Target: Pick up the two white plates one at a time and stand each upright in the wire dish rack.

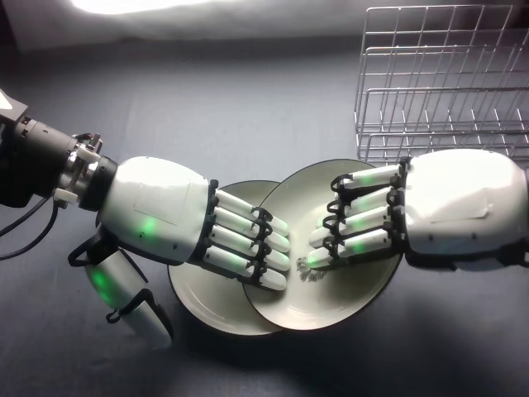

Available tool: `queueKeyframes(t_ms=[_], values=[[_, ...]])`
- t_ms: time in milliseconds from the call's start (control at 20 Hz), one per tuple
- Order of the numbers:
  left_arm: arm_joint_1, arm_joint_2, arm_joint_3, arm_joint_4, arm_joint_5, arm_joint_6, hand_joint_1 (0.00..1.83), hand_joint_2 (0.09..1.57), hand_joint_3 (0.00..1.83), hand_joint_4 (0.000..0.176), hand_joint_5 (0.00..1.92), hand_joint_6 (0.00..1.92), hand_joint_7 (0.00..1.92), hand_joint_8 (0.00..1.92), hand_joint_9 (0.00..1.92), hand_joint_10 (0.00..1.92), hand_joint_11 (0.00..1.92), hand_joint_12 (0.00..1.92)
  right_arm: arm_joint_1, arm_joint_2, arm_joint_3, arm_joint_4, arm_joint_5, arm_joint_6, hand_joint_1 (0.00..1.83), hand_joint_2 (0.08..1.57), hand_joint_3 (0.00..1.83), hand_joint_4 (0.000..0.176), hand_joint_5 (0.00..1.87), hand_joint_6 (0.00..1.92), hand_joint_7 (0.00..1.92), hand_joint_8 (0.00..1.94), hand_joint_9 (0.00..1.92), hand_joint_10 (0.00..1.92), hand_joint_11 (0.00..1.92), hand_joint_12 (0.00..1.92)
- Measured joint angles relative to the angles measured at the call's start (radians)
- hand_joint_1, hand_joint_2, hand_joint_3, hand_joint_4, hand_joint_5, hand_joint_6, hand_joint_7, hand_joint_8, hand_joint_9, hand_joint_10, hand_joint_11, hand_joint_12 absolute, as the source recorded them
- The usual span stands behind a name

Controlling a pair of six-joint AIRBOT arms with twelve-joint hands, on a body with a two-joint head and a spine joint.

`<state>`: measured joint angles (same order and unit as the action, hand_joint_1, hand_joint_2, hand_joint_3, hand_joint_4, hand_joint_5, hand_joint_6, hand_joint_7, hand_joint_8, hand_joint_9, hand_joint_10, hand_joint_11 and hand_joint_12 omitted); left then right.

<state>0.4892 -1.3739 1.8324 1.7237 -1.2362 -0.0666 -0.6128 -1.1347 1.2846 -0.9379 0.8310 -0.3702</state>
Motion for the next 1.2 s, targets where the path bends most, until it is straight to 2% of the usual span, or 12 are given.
queueKeyframes(t_ms=[150, 500, 650, 700, 750, 800, 850, 950, 1000, 1150, 1200], values=[[0.000, -0.002, 0.002, 0.000, 0.000, 0.000, 0.00, 1.15, 0.00, 0.000, 0.01, 0.00, 0.00, 0.00, 0.00, 0.00, 0.00, 0.00, 0.018, -0.019, 0.013, 0.008, -0.014, 0.002, 1.60, 1.13, 0.00, 0.000, 0.37, 0.01, 0.38, 0.01, 0.43, 0.02, 0.11, 1.06], [0.000, -0.002, 0.004, 0.000, -0.002, 0.000, 0.00, 1.15, 0.00, 0.000, 0.03, 0.01, 0.00, 0.00, 0.00, 0.00, 0.00, 0.00, 0.025, -0.041, 0.013, 0.011, -0.039, 0.003, 1.61, 1.13, 0.00, 0.000, 0.52, 0.02, 0.55, 0.01, 0.60, 0.03, 0.25, 1.03], [0.000, -0.002, 0.004, 0.000, -0.002, 0.000, 0.00, 1.15, 0.00, 0.000, 0.01, 0.00, 0.00, 0.00, 0.00, 0.00, 0.00, 0.00, 0.030, -0.047, 0.012, 0.020, -0.040, 0.003, 1.60, 1.11, 0.00, 0.000, 0.62, 0.01, 0.64, 0.01, 0.68, 0.02, 0.35, 0.99], [0.000, -0.002, 0.004, 0.000, -0.002, 0.000, 0.00, 1.16, 0.00, 0.000, 0.01, 0.00, 0.00, 0.00, 0.00, 0.00, 0.00, 0.00, 0.030, -0.048, 0.013, 0.021, -0.039, 0.003, 1.52, 1.08, 0.00, 0.000, 0.73, 0.03, 0.76, 0.01, 0.76, 0.03, 0.42, 0.95], [0.000, -0.002, 0.004, 0.000, -0.002, 0.000, 0.00, 1.16, 0.00, 0.000, 0.01, 0.00, 0.00, 0.00, 0.00, 0.00, 0.00, 0.00, 0.030, -0.048, 0.012, 0.021, -0.039, 0.003, 1.52, 1.08, 0.00, 0.000, 0.73, 0.03, 0.76, 0.01, 0.76, 0.03, 0.42, 0.95], [0.000, -0.002, 0.004, 0.000, -0.002, 0.000, 0.00, 1.15, 0.00, 0.000, 0.00, 0.00, 0.00, 0.00, 0.00, 0.00, 0.00, 0.00, 0.029, -0.049, 0.012, 0.024, -0.039, 0.002, 1.41, 1.09, 0.01, 0.000, 0.92, 0.84, 1.01, 0.58, 0.85, 0.95, 0.62, 0.86], [0.000, -0.002, 0.004, 0.000, -0.002, 0.000, 0.00, 1.15, 0.00, 0.000, 0.00, 0.00, 0.00, 0.00, 0.00, 0.00, 0.00, 0.00, 0.028, -0.051, 0.013, 0.031, -0.037, 0.003, 1.38, 1.10, 0.00, 0.000, 0.98, 1.02, 1.08, 0.72, 0.89, 1.14, 0.73, 0.88], [0.000, -0.002, 0.004, 0.001, -0.003, -0.001, 0.00, 1.15, 0.00, 0.000, 0.02, 0.01, 0.00, 0.00, 0.00, 0.00, 0.00, 0.00, 0.027, -0.051, 0.014, 0.037, -0.030, 0.002, 1.40, 1.04, 0.00, 0.000, 1.08, 0.81, 1.18, 0.53, 1.08, 0.94, 0.80, 0.88], [0.000, -0.002, 0.004, 0.001, -0.003, -0.002, 0.00, 1.15, 0.00, 0.000, 0.02, 0.01, 0.00, 0.00, 0.00, 0.00, 0.00, 0.00, 0.027, -0.051, 0.014, 0.037, -0.025, 0.002, 1.40, 1.02, 0.00, 0.000, 1.13, 0.62, 1.21, 0.47, 1.15, 0.93, 0.85, 0.90], [0.000, -0.002, 0.004, 0.002, -0.003, -0.003, 0.00, 1.15, 0.00, 0.000, 0.02, 0.00, 0.00, 0.00, 0.00, 0.00, 0.00, 0.00, 0.028, -0.051, 0.014, 0.040, -0.014, 0.002, 1.41, 1.01, 0.00, 0.000, 1.16, 0.58, 1.24, 0.41, 1.18, 0.87, 0.89, 0.90], [0.000, -0.002, 0.004, 0.001, -0.003, -0.010, 0.00, 1.15, 0.00, 0.000, 0.00, 0.00, 0.00, 0.00, 0.00, 0.00, 0.00, 0.00, 0.028, -0.051, 0.014, 0.040, -0.013, 0.002, 1.40, 1.02, 0.00, 0.000, 1.14, 0.58, 1.22, 0.48, 1.16, 0.90, 0.89, 0.91]])
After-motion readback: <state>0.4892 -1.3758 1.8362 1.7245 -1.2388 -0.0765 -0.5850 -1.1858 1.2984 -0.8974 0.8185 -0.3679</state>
